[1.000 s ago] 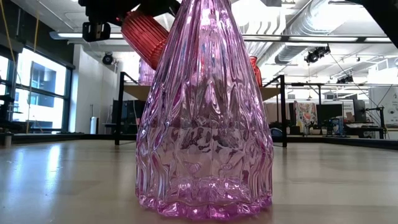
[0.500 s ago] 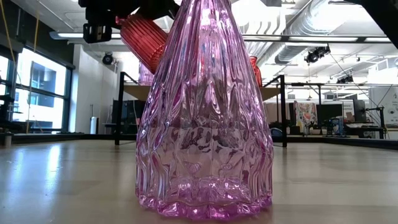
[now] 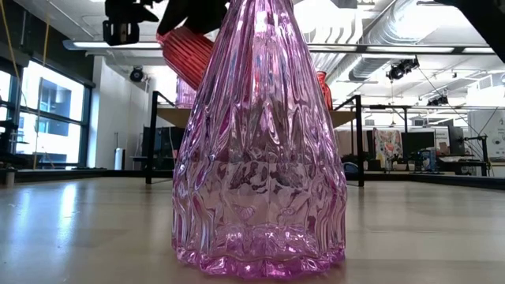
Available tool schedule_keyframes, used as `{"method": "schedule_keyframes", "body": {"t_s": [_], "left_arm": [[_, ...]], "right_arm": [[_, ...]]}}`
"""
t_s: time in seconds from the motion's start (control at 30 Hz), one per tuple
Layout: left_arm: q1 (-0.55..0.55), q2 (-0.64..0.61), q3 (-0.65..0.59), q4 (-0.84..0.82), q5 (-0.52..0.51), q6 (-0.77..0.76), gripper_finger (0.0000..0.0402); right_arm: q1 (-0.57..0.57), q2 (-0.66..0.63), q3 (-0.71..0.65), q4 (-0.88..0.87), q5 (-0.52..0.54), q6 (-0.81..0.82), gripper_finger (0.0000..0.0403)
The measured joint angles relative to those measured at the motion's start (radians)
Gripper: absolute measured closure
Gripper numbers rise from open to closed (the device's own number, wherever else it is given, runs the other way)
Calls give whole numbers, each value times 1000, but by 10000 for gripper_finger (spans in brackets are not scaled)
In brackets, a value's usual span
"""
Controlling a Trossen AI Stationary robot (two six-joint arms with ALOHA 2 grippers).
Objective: Sort vases onto shelf
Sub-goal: Put the red vase on the shelf aligned with the other red vases
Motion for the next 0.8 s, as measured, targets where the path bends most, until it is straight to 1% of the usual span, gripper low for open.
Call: {"method": "schedule_keyframes", "body": {"t_s": [0.17,0.27,0.37,0.5,0.57,0.7,0.8], "left_arm": [[15,-35,-2,-8,34,9,284],[18,-58,-2,-9,35,11,284],[18,-79,-3,-9,35,11,284],[18,-99,-3,-10,32,10,284],[18,-104,-4,-11,31,10,284],[18,-104,-4,-16,30,10,284],[18,-102,-4,-16,27,11,284]], "right_arm": [[0,-40,0,-48,4,20,332],[1,-84,0,-72,24,17,329],[1,-129,0,-89,76,9,327],[-1,-192,2,-90,136,-44,332],[-4,-222,2,-96,184,-65,333],[-13,-278,2,-153,278,-79,332],[-22,-321,2,-211,325,-79,332]]}}
